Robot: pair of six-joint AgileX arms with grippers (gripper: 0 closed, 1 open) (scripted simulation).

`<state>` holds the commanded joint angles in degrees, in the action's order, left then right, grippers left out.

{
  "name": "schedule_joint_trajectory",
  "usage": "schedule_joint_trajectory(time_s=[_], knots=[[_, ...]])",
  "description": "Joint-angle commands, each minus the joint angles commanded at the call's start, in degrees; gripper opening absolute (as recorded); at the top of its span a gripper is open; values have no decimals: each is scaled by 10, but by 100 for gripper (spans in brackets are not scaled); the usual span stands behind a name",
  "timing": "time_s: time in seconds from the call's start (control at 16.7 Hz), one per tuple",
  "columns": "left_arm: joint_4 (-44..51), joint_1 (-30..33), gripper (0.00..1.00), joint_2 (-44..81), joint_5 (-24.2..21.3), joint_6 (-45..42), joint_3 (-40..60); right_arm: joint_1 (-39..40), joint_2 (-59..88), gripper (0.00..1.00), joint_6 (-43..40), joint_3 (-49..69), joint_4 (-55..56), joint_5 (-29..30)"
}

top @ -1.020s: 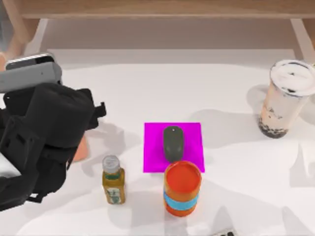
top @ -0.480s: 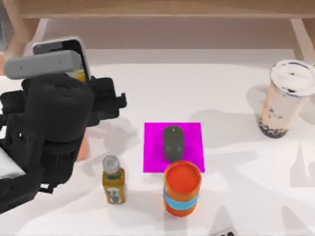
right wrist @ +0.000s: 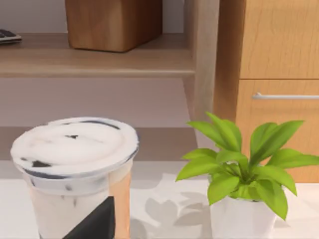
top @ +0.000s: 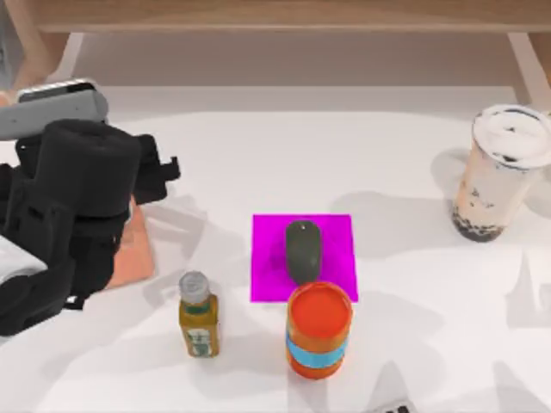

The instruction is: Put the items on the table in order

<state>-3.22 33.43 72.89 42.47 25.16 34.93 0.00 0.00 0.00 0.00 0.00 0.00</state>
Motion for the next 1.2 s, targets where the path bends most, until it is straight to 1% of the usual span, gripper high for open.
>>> schedule_joint_trajectory(time_s=[0.18,0.96,1.02,1.2], knots=[[0,0,0,0,0,0,0,0,0,100,0,0,0,0],[0,0,98,0,0,0,0,0,0,100,0,0,0,0],[0,0,100,0,0,0,0,0,0,100,0,0,0,0],[0,0,100,0,0,0,0,0,0,100,0,0,0,0]])
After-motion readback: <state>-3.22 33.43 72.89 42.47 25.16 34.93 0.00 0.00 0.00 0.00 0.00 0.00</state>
